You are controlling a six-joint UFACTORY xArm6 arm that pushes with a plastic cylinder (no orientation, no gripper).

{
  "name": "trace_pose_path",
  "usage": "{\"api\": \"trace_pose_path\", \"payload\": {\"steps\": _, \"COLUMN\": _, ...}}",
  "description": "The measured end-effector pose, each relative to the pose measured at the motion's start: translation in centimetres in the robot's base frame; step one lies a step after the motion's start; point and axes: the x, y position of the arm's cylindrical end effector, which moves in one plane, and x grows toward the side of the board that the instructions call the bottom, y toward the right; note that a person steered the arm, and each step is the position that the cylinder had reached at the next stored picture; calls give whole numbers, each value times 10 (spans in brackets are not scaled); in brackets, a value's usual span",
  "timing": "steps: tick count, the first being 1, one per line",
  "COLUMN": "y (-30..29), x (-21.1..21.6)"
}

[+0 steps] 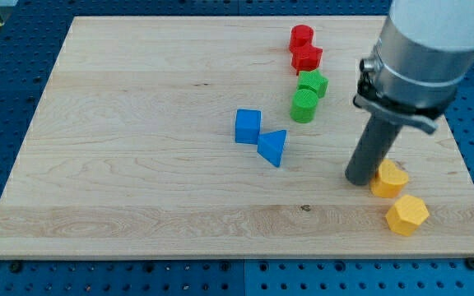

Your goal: Nudge the yellow heart to the yellow hexagon

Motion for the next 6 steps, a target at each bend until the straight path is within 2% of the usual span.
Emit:
{"api": "trace_pose_path", "payload": {"steps": 1, "y": 0, "x": -34}}
{"api": "trace_pose_path", "payload": {"steps": 3, "y": 14, "x": -39}}
{"api": "trace_pose_path", "payload": {"steps": 6, "y": 16, "x": 14}}
